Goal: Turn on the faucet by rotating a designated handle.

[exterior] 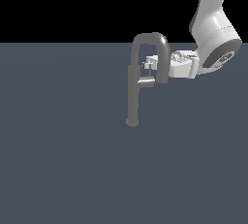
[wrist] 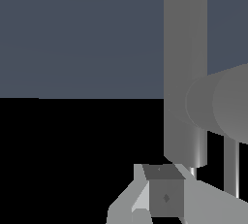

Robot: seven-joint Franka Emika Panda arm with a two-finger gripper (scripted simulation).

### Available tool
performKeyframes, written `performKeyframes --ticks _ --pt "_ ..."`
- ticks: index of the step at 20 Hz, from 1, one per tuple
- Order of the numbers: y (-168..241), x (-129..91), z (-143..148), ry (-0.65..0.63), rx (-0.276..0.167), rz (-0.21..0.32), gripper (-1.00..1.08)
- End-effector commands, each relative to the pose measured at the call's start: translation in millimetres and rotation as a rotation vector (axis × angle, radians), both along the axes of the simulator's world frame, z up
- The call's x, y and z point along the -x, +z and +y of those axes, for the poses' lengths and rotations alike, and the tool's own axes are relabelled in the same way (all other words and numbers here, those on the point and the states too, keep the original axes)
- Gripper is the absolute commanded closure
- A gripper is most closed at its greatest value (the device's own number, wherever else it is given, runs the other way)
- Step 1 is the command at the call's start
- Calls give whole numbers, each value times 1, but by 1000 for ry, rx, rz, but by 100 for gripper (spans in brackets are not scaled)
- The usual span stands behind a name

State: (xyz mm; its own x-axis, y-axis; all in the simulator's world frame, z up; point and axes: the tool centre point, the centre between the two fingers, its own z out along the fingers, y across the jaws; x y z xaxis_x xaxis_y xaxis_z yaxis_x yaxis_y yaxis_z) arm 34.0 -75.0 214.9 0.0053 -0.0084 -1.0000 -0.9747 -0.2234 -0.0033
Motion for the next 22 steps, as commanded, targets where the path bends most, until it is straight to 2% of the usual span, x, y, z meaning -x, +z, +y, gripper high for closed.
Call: performKeyframes --ticks 1,6,22 --pt "-3 0 1 -8 -7 8 108" --pt "-3 0 1 -8 -7 8 108" --pt "9 32 -6 -8 -7 8 108"
